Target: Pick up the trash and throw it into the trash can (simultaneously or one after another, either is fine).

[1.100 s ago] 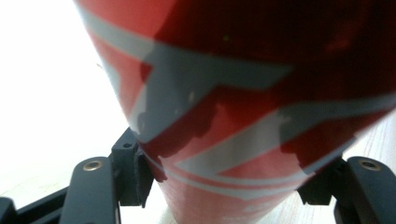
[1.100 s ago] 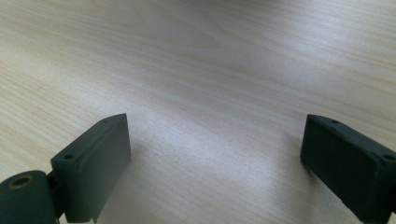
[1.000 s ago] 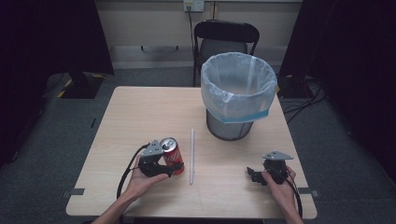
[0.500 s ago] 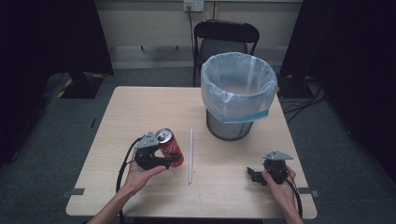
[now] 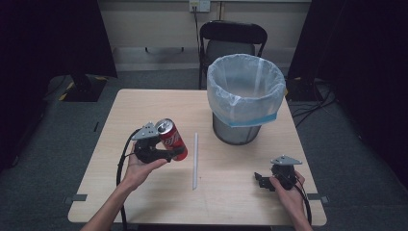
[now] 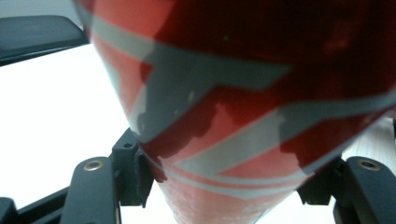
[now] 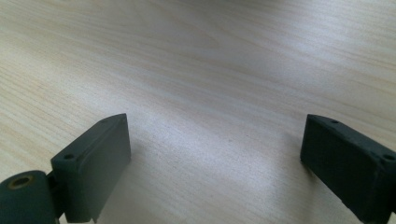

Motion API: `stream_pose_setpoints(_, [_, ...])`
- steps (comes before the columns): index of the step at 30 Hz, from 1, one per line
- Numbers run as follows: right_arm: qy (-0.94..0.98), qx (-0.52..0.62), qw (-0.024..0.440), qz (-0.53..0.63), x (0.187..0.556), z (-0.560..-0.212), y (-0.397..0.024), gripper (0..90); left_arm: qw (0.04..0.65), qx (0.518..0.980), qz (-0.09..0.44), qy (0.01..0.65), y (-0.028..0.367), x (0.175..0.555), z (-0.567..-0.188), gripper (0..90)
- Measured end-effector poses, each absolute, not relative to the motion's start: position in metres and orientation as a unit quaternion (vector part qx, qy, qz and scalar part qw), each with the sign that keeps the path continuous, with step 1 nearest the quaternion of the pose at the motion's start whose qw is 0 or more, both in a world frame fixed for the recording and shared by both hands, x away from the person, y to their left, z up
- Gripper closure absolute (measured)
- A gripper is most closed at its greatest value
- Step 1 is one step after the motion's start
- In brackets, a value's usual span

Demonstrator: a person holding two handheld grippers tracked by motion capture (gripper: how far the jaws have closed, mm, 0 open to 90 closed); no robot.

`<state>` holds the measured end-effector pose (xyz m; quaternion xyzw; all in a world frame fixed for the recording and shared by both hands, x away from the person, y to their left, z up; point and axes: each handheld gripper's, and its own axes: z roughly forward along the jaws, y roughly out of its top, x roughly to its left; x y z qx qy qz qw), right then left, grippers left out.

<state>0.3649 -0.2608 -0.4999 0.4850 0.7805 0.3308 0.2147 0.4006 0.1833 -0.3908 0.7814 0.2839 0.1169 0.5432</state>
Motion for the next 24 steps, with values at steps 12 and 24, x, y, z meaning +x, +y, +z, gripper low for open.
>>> stream_pose_setpoints(12, [0.78,0.485,0.215,0.331,0.365,-0.5,-0.261,7.7,0.562,0.77,0.132,0.274,0.177,0.411,-0.36,34.4])
stream_pose_setpoints(24, [0.781,0.485,0.215,0.331,0.365,-0.5,-0.261,7.7,0.573,0.762,0.142,0.266,0.17,0.42,-0.33,34.4])
